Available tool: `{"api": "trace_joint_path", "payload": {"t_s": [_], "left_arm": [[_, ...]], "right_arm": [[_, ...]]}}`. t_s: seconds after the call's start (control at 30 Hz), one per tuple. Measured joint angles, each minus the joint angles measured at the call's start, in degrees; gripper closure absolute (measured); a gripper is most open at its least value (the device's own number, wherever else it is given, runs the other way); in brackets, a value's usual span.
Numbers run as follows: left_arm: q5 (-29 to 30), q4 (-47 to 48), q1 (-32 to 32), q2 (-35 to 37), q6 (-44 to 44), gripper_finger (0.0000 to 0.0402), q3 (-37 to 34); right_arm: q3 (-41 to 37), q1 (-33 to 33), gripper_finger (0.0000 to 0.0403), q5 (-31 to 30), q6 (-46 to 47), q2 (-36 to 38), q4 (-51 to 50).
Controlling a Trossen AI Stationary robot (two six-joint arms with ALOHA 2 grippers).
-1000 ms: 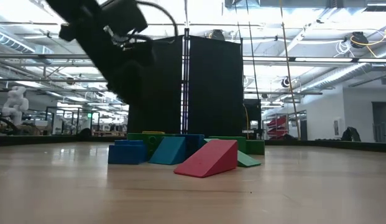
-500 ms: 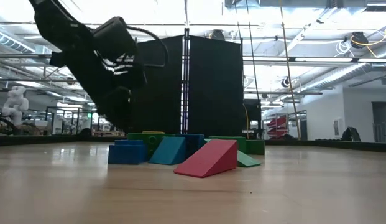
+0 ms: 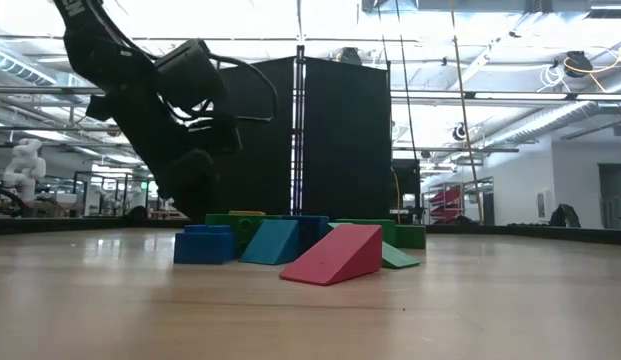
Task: Sort blocks by size
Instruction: Put the green triangular block into the black bin
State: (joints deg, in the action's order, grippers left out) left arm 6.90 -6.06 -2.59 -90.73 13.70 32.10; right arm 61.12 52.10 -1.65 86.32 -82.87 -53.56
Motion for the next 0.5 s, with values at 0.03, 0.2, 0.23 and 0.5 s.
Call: {"api": "trace_joint_path", "payload": {"t_s": [0.03, 0.2, 0.23, 0.5], "left_arm": [[0.06, 1.04, -0.02, 0.83, 0.72, 0.0311, -0.04], [-0.12, 8.79, 0.12, 7.09, 5.40, 0.0311, -0.18], [-1.24, 11.02, 0.39, 9.03, 6.75, 0.0311, -0.18], [-19.57, 28.37, 8.97, 28.16, 11.05, 0.0311, 3.33]], "right_arm": [[0.00, 0.00, 0.0126, 0.00, 0.00, 0.00, -0.07], [0.00, 0.00, 0.0126, -0.09, -0.37, 0.00, -1.14], [0.00, 0.02, 0.0126, -0.22, -0.37, -0.02, -1.49], [0.00, 0.01, 0.0126, -1.17, -1.64, -0.02, -2.83]]}}
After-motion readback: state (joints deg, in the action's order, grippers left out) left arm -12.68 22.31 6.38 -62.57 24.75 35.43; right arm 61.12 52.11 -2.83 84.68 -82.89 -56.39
